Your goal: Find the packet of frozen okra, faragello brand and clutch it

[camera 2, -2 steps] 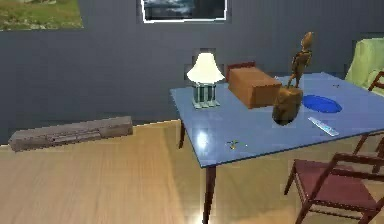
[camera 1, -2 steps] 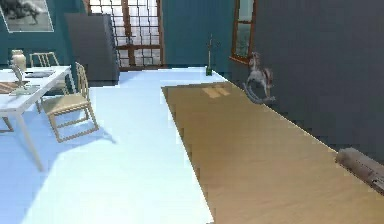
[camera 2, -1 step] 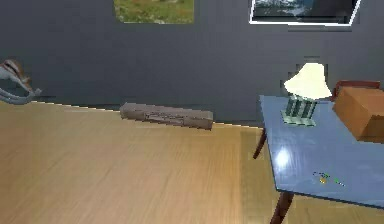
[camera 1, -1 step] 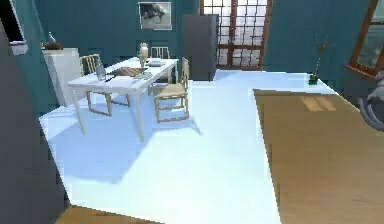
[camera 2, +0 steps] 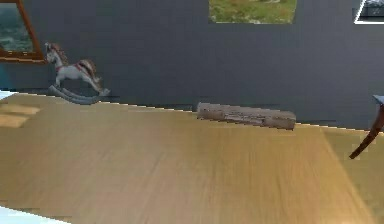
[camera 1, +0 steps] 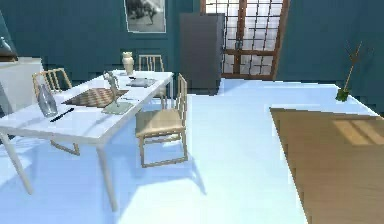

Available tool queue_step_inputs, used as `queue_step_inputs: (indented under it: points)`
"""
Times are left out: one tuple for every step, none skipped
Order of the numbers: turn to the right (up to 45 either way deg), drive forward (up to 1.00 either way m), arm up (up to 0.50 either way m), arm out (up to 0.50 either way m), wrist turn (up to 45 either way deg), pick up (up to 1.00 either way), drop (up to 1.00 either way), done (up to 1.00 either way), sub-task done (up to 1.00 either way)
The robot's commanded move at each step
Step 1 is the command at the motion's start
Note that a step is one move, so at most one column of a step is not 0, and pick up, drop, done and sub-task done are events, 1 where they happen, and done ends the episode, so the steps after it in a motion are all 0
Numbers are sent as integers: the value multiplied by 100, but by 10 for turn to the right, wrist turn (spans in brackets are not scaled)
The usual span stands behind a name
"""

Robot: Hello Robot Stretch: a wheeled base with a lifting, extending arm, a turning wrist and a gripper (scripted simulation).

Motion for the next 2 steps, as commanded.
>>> queue_step_inputs:
  points:
    - [0,95,0,0,0,0,0,0,0]
    - [-450,0,0,0,0,0,0,0,0]
